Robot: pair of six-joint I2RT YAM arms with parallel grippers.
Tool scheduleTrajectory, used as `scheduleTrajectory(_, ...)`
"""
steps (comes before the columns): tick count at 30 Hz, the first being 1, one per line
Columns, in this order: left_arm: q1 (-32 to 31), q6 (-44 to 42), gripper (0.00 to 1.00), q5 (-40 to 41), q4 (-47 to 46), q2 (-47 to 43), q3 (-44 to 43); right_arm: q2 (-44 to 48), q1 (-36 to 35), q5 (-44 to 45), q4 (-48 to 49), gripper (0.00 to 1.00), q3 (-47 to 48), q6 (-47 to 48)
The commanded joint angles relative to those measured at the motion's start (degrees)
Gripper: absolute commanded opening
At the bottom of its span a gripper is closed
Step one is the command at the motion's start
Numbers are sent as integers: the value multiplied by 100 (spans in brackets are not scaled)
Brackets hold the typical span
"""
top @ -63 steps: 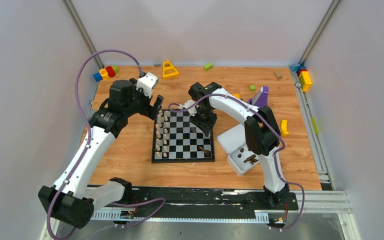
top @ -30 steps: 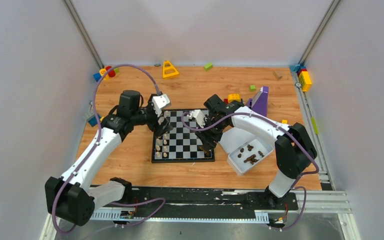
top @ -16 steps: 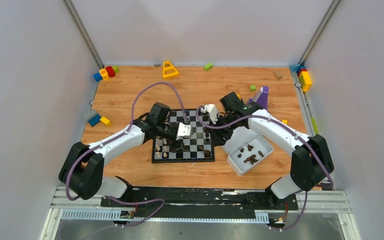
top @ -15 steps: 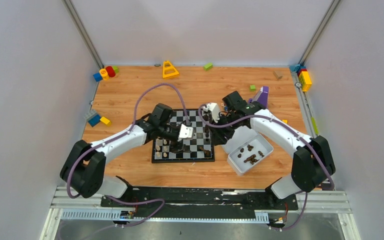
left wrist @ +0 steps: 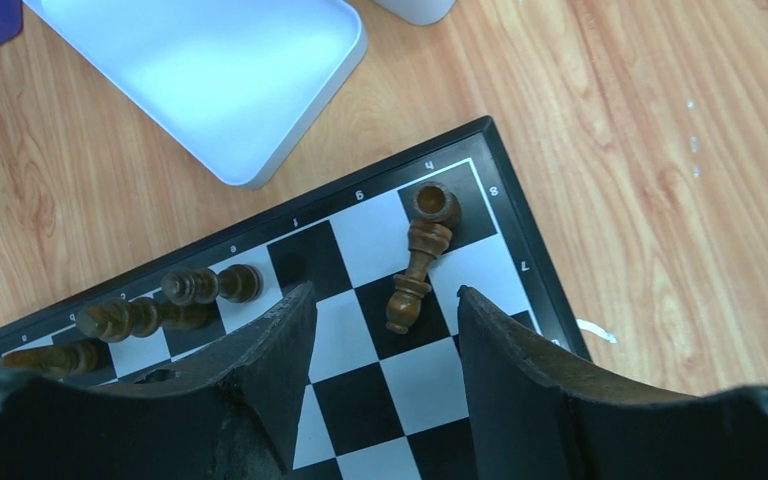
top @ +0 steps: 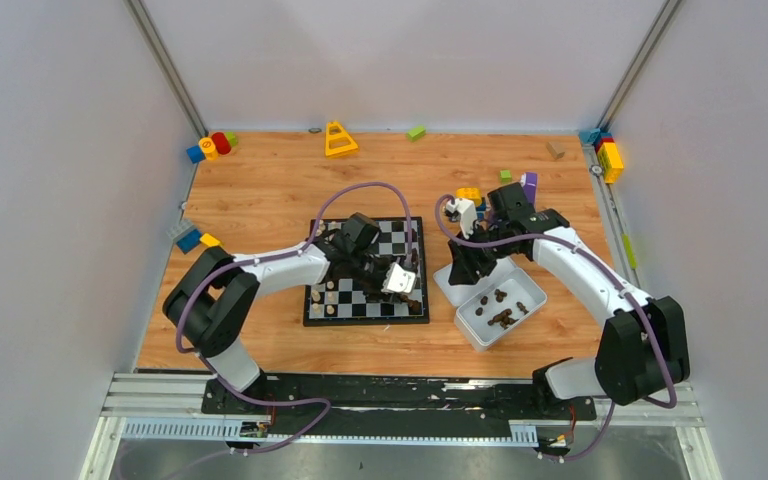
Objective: Set up the chess pieces on the board
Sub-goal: Pick up the chess piece from the chessboard.
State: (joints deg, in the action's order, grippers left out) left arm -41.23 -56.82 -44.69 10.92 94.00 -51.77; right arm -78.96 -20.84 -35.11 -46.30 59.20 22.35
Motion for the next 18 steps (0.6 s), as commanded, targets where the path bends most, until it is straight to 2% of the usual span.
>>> scheduleTrajectory(1,-34,-293,60,152,-125,173,-297,144,60,-344,266,43,-113,-16)
scheduleTrajectory(18,-94,-655,39,275,596,426,-509,65,79,-422,288,42,-141,7)
